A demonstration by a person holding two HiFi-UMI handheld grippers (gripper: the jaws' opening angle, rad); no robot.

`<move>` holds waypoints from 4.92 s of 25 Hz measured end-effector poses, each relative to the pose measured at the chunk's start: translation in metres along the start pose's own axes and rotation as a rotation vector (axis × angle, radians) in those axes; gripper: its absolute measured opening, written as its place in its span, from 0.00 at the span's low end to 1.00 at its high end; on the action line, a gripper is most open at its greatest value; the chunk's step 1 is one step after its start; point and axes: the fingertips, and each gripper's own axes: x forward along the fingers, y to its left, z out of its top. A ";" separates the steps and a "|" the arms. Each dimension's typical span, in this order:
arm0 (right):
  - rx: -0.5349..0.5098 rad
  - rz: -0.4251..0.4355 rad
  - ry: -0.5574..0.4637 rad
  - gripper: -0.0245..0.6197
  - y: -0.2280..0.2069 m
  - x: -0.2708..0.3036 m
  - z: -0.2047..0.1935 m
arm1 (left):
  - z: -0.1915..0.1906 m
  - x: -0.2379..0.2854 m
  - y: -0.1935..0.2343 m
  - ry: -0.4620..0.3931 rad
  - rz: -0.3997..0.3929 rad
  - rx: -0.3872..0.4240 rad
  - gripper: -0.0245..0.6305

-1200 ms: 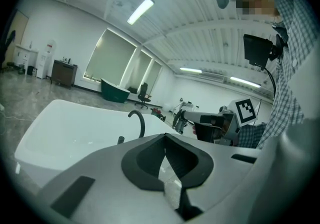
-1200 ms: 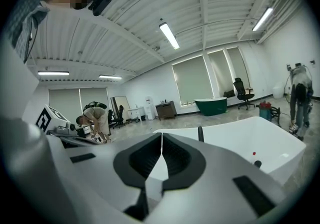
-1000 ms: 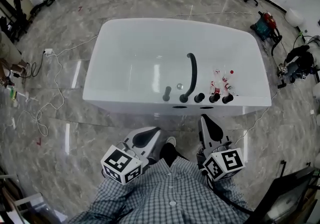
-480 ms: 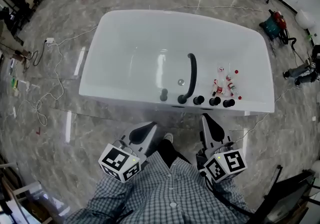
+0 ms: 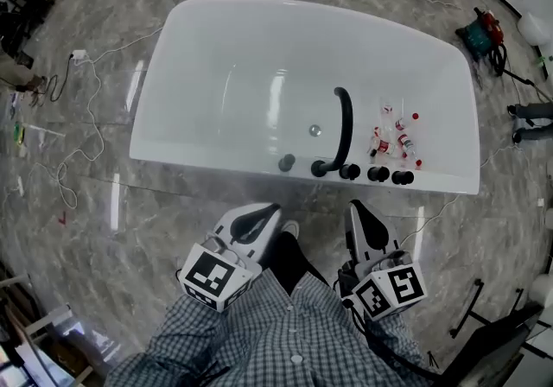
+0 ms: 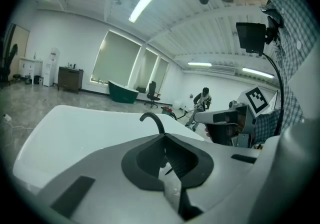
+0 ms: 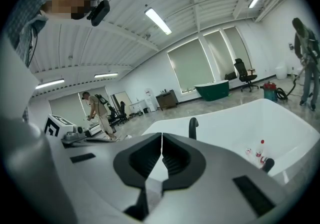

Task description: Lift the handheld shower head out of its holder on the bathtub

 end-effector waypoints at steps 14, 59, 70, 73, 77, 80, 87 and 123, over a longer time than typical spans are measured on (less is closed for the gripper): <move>0.019 -0.040 0.081 0.07 0.005 0.063 -0.031 | -0.036 0.013 0.072 0.116 -0.028 0.059 0.05; 0.086 0.017 0.296 0.07 -0.052 0.126 -0.155 | -0.200 0.133 0.142 0.289 -0.127 0.186 0.06; 0.083 0.040 0.320 0.07 -0.064 0.135 -0.175 | -0.231 0.163 0.161 0.314 -0.102 0.244 0.23; 0.080 0.047 0.327 0.07 -0.066 0.136 -0.182 | -0.239 0.172 0.165 0.315 -0.102 0.253 0.24; 0.092 0.025 0.324 0.07 -0.072 0.137 -0.190 | -0.250 0.184 0.168 0.321 -0.111 0.281 0.25; 0.100 0.013 0.321 0.07 -0.078 0.136 -0.195 | -0.256 0.193 0.167 0.326 -0.122 0.303 0.25; 0.126 -0.012 0.320 0.07 -0.092 0.129 -0.207 | -0.257 0.211 0.167 0.298 -0.107 0.316 0.25; 0.179 -0.081 0.269 0.07 -0.110 0.115 -0.211 | -0.238 0.231 0.162 0.257 -0.038 0.400 0.24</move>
